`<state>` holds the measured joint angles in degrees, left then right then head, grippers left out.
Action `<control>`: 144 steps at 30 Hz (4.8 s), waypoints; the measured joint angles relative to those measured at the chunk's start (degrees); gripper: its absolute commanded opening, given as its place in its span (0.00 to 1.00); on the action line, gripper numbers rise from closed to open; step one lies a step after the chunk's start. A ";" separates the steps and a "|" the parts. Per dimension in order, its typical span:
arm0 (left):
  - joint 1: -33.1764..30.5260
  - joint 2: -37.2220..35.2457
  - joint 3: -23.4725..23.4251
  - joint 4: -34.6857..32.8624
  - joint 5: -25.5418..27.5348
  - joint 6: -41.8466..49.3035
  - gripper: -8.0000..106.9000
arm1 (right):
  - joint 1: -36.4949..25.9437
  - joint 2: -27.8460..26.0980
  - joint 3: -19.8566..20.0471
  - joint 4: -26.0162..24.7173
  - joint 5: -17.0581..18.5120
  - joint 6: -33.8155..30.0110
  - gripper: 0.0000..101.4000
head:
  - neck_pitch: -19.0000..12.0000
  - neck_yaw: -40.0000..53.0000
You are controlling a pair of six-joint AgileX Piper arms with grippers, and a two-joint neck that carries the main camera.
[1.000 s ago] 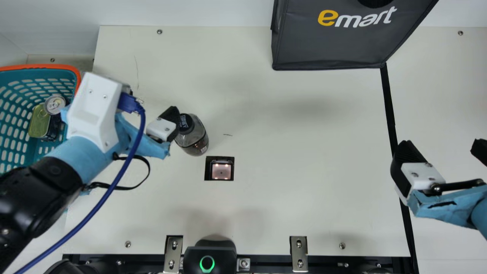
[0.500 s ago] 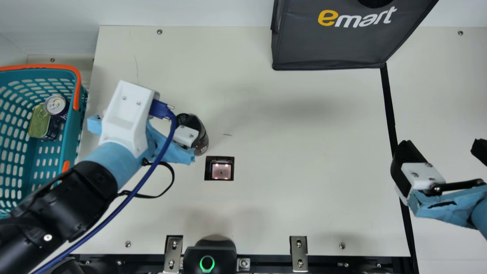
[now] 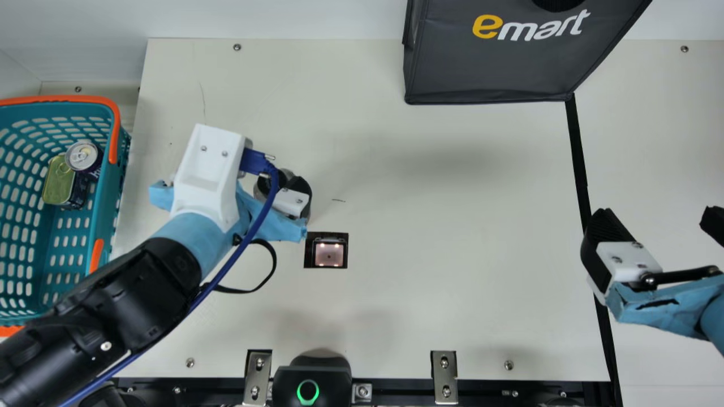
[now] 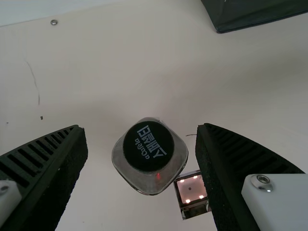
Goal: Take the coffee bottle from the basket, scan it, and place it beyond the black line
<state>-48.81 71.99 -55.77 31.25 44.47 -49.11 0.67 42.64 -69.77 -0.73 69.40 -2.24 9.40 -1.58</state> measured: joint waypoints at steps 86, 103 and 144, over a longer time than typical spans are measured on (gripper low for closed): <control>-5.44 -12.64 9.21 -22.31 -8.16 35.02 0.16 | 0.00 0.00 0.00 -0.04 0.00 0.00 0.90 | 0.00 0.00; -8.09 -15.07 13.12 -23.93 -9.09 36.63 0.16 | 0.00 0.00 0.00 -0.04 0.01 0.00 0.90 | 0.09 -0.09; -1.51 0.00 3.30 -29.72 -19.01 49.11 0.16 | 0.00 0.00 0.00 -0.04 0.01 0.00 0.90 | 0.00 -0.09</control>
<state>-50.32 71.99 -52.47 1.53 25.47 0.00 0.67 42.64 -69.77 -0.77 69.41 -2.24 9.40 -1.67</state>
